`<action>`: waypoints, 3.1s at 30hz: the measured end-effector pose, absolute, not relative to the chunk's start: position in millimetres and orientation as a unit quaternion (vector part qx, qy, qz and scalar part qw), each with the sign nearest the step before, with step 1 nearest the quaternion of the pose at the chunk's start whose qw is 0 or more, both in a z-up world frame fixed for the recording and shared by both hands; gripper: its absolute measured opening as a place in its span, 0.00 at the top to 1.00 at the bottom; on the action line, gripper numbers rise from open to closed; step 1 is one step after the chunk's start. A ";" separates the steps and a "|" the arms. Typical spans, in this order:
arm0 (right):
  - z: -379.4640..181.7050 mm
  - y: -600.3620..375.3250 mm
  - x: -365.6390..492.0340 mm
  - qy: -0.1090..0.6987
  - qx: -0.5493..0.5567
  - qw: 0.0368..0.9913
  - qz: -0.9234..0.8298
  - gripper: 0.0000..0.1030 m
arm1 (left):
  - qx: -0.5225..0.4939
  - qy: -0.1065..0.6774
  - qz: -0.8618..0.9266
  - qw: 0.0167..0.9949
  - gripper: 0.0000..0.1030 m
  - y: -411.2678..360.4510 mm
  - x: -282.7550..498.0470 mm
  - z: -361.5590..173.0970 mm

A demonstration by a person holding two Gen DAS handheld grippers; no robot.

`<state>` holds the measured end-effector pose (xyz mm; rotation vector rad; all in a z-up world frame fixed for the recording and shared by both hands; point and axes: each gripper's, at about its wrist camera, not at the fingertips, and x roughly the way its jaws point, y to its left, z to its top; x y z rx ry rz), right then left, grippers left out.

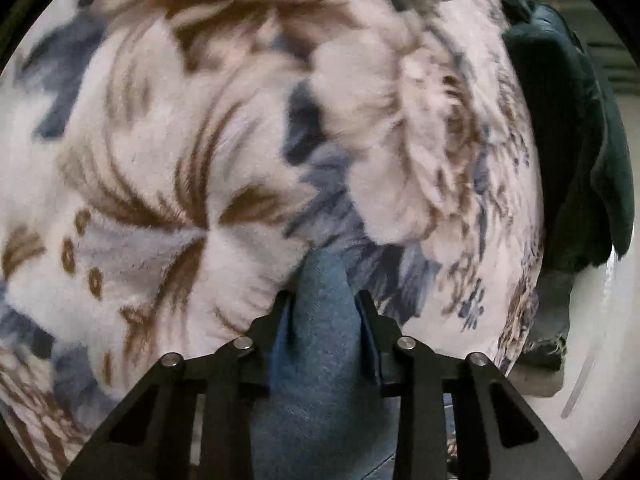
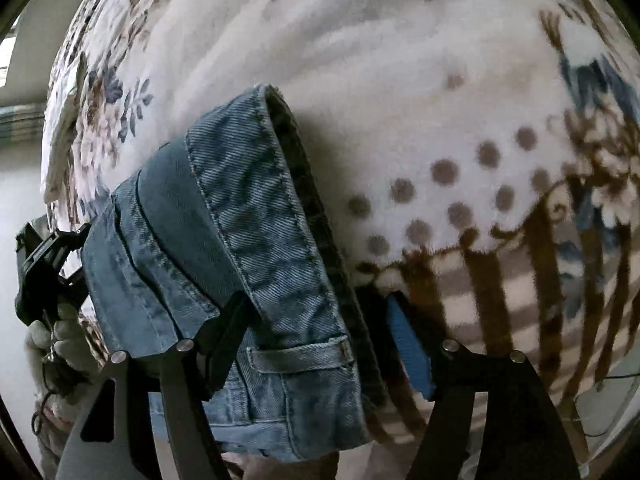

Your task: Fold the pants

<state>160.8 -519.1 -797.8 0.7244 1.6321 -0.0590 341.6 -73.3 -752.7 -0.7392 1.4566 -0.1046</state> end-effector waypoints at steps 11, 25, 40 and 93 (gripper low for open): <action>-778.3 -540.4 73.8 0.645 0.504 0.573 -0.044 0.28 | -0.310 0.636 -0.091 0.701 0.03 -86.9 262.6 -694.3; -840.4 -454.7 112.5 0.535 0.621 0.566 0.096 0.16 | -0.321 0.673 -0.102 0.659 0.03 -89.4 227.7 -748.0; -854.0 -421.2 114.6 0.550 0.572 0.605 0.063 0.62 | -0.281 0.648 -0.155 0.691 0.69 -112.4 229.5 -730.7; -727.1 -135.4 650.4 0.587 0.221 0.779 -0.016 0.08 | -0.086 0.581 -0.030 0.809 0.06 185.1 607.2 -681.7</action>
